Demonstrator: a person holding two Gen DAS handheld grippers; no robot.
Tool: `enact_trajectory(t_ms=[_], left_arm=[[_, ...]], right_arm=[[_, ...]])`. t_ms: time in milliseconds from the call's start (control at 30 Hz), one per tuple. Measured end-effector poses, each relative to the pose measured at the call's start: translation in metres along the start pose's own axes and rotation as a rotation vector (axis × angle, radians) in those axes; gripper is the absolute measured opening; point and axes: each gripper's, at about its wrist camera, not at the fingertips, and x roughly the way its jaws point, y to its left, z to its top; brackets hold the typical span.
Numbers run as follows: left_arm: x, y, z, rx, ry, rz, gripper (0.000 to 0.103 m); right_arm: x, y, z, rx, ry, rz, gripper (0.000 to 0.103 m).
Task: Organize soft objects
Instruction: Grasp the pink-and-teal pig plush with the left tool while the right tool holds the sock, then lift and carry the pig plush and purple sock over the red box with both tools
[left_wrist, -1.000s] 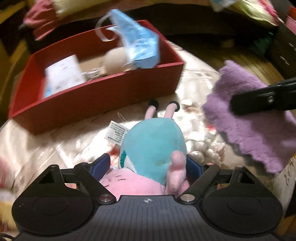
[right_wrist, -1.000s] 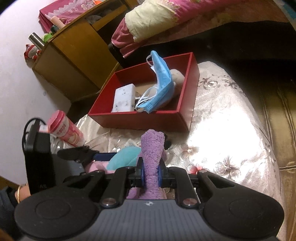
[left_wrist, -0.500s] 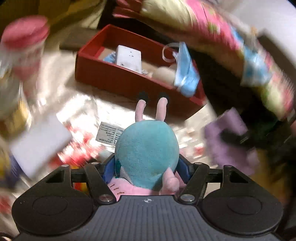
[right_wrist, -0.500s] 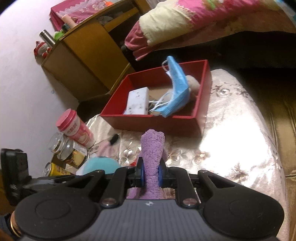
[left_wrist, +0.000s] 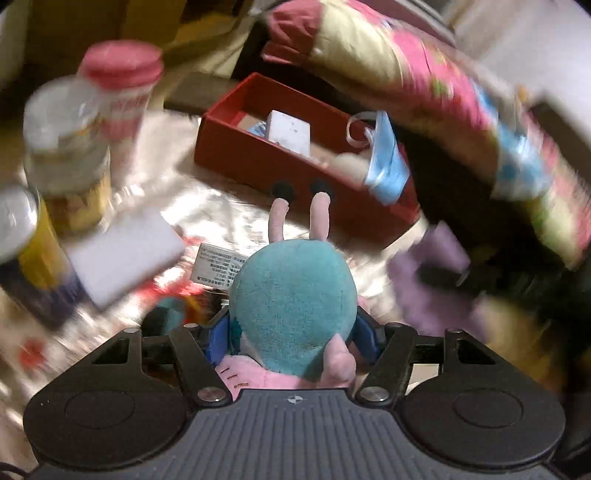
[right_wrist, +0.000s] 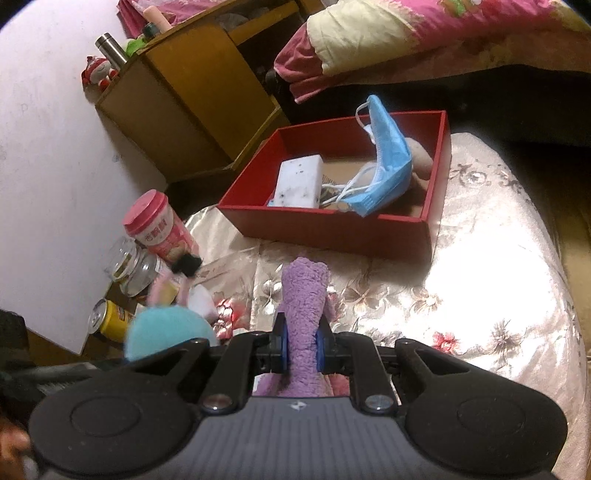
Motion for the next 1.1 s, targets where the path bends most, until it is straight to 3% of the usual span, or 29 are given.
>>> enact_trajectory(t_ms=[33,133,267,400,500,633,700,867,1100], left_arm=[[0.001,-0.007,-0.003,0.063,-0.002,0.011,0.065],[0.003,-0.012,-0.014,0.104,-0.001,0.006,0.066],[0.014,-0.019,-0.035,0.250,0.012,0.065,0.067],[0.026,-0.018,-0.036,0.259,0.052,0.063,0.072],[0.041,-0.017,-0.043,0.300,0.098,0.127,0.077],[0.042,-0.014,-0.040,0.273,0.109,0.112,0.079],[0.038,-0.013,-0.035,0.247,0.093,0.103,0.067],[0.031,-0.012,-0.028,0.198,0.106,0.091,0.063],[-0.001,-0.014,-0.008,0.151,-0.008,0.041,0.063]], right_arm=[[0.000,0.001,0.000,-0.006,0.001,0.000,0.000],[0.002,0.003,-0.002,-0.019,0.005,-0.002,0.000],[0.008,0.005,-0.008,-0.037,0.036,-0.001,0.000],[0.008,0.005,-0.010,-0.046,0.040,-0.004,0.000],[0.011,0.005,-0.011,-0.043,0.051,-0.005,0.000],[0.015,0.006,-0.014,-0.052,0.068,-0.012,0.000],[0.019,0.005,-0.015,-0.047,0.082,-0.015,0.000],[0.022,0.009,-0.017,-0.072,0.098,-0.009,0.000],[0.014,0.022,-0.016,-0.116,0.055,0.001,0.000]])
